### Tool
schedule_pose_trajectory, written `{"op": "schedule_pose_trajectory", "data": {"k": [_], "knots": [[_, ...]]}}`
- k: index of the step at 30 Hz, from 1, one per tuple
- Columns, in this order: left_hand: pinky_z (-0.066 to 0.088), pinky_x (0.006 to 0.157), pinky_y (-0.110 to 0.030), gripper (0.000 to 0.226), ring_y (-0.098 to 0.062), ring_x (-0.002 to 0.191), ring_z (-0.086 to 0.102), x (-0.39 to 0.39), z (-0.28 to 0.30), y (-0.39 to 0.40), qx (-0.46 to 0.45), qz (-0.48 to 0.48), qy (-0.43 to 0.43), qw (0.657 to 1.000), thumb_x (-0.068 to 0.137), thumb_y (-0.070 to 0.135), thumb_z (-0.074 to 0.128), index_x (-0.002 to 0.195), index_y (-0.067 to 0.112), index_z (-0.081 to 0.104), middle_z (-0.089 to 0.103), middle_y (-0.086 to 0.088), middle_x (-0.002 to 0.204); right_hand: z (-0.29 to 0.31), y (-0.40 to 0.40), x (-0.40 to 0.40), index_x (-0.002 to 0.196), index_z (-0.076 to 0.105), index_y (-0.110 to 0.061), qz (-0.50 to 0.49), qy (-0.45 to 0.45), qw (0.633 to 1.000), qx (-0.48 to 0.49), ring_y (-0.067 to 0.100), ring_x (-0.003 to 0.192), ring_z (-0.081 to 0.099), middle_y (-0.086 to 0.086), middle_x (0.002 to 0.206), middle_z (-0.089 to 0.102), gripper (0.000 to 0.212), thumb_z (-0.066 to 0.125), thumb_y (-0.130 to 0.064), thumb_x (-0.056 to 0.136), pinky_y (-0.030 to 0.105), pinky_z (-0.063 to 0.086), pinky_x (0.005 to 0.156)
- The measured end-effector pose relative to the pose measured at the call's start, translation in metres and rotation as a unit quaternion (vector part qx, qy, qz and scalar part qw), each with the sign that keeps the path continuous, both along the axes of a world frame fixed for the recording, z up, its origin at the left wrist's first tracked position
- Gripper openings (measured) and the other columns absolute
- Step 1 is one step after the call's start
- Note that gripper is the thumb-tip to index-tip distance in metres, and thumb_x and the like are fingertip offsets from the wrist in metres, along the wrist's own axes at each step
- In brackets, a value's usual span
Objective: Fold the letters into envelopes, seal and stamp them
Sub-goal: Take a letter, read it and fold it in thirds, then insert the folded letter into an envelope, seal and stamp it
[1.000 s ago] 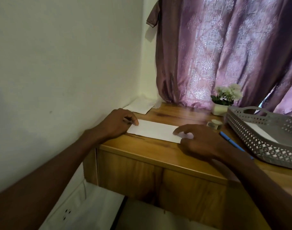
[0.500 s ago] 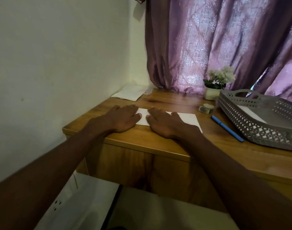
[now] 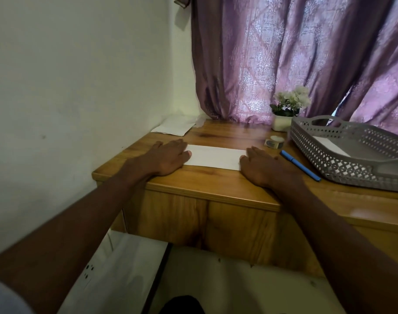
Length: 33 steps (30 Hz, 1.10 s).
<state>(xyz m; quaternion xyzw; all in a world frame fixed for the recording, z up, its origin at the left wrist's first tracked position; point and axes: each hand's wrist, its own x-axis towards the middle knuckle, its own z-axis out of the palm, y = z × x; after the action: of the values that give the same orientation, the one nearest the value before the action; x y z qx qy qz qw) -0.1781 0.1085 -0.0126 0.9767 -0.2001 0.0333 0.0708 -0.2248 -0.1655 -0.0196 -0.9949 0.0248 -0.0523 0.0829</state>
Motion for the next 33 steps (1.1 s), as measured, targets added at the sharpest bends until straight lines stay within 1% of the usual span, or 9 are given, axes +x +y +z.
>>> {"op": "schedule_pose_trajectory", "data": {"k": [3, 7, 10, 14, 18, 22, 26, 29, 33], "knots": [[0.006, 0.129, -0.047, 0.058, -0.018, 0.160, 0.012, -0.001, -0.003, 0.002, -0.018, -0.033, -0.017, 0.999, 0.112, 0.045, 0.020, 0.166, 0.026, 0.012, 0.009, 0.001, 0.174, 0.002, 0.004, -0.009, 0.165, 0.013, -0.025, 0.043, -0.077, 0.996, -0.003, 0.017, 0.159, 0.008, -0.004, 0.173, 0.007, 0.062, 0.022, -0.048, 0.108, 0.053, 0.007, 0.127], [0.013, 0.126, -0.043, 0.052, -0.026, 0.154, 0.028, -0.004, -0.002, 0.003, -0.034, -0.036, 0.003, 0.999, 0.112, 0.044, 0.022, 0.163, 0.032, 0.026, 0.027, 0.001, 0.170, 0.004, 0.008, -0.012, 0.162, 0.022, -0.034, 0.089, -0.029, 0.996, 0.012, 0.018, 0.157, 0.018, -0.004, 0.171, 0.018, 0.057, 0.022, -0.051, 0.109, 0.054, 0.012, 0.125], [0.018, 0.127, -0.043, 0.052, -0.027, 0.154, 0.030, -0.006, 0.000, 0.000, -0.040, -0.024, 0.012, 0.999, 0.112, 0.045, 0.023, 0.163, 0.033, 0.026, 0.027, 0.001, 0.170, 0.005, 0.007, -0.011, 0.159, 0.030, -0.026, 0.042, -0.015, 0.999, 0.025, 0.025, 0.150, 0.033, 0.004, 0.166, 0.032, 0.058, 0.022, -0.050, 0.106, 0.055, 0.019, 0.122], [0.023, 0.127, -0.044, 0.053, -0.026, 0.154, 0.031, -0.008, 0.002, -0.001, -0.035, -0.018, 0.007, 0.999, 0.112, 0.043, 0.025, 0.163, 0.029, 0.025, 0.027, 0.000, 0.170, 0.004, 0.008, -0.010, 0.154, 0.036, -0.016, 0.001, -0.026, 0.999, 0.029, 0.027, 0.146, 0.038, 0.007, 0.163, 0.037, 0.059, 0.025, -0.047, 0.104, 0.055, 0.022, 0.121], [0.022, 0.126, -0.043, 0.051, -0.025, 0.151, 0.036, -0.011, 0.003, -0.005, -0.020, -0.024, -0.025, 0.999, 0.113, 0.038, 0.027, 0.162, 0.026, 0.030, 0.035, -0.003, 0.167, 0.004, 0.009, -0.014, 0.139, 0.050, -0.014, 0.006, -0.046, 0.999, 0.024, 0.027, 0.128, 0.052, 0.010, 0.146, 0.054, 0.049, 0.029, -0.044, 0.106, 0.050, 0.034, 0.111], [0.012, 0.128, -0.043, 0.049, -0.020, 0.151, 0.034, -0.010, 0.000, -0.003, -0.013, -0.017, -0.061, 0.998, 0.112, 0.030, 0.031, 0.161, 0.027, 0.031, 0.036, -0.001, 0.166, 0.005, 0.010, -0.021, 0.138, 0.054, -0.014, 0.027, -0.161, 0.986, 0.028, 0.027, 0.128, 0.054, 0.007, 0.141, 0.058, 0.040, 0.049, -0.027, 0.101, 0.047, 0.040, 0.111], [0.027, 0.124, -0.045, 0.050, -0.024, 0.143, 0.047, -0.013, 0.003, -0.008, -0.070, -0.004, -0.130, 0.989, 0.105, 0.024, 0.049, 0.154, 0.027, 0.043, 0.049, -0.003, 0.158, 0.014, -0.001, -0.019, 0.127, 0.060, -0.011, -0.030, -0.284, 0.956, 0.068, 0.031, 0.115, 0.058, 0.008, 0.127, 0.060, 0.045, 0.064, -0.008, 0.082, 0.043, 0.049, 0.093], [0.042, 0.114, -0.041, 0.044, -0.024, 0.131, 0.057, -0.009, 0.009, -0.029, -0.113, -0.029, -0.158, 0.980, 0.105, 0.030, 0.052, 0.149, 0.026, 0.051, 0.058, -0.002, 0.149, 0.024, -0.016, -0.004, 0.129, 0.056, -0.009, -0.088, -0.280, 0.956, 0.018, 0.032, 0.118, 0.056, 0.011, 0.128, 0.057, 0.048, 0.068, -0.011, 0.082, 0.043, 0.048, 0.094], [0.045, 0.108, -0.035, 0.040, -0.023, 0.127, 0.059, 0.017, 0.026, -0.074, -0.136, -0.066, -0.132, 0.980, 0.107, 0.030, 0.051, 0.145, 0.023, 0.054, 0.061, -0.001, 0.144, 0.037, -0.034, 0.024, 0.129, 0.057, -0.006, -0.135, -0.215, 0.963, -0.089, 0.032, 0.126, 0.050, 0.015, 0.132, 0.052, 0.041, 0.066, -0.023, 0.093, 0.042, 0.046, 0.104]]}}
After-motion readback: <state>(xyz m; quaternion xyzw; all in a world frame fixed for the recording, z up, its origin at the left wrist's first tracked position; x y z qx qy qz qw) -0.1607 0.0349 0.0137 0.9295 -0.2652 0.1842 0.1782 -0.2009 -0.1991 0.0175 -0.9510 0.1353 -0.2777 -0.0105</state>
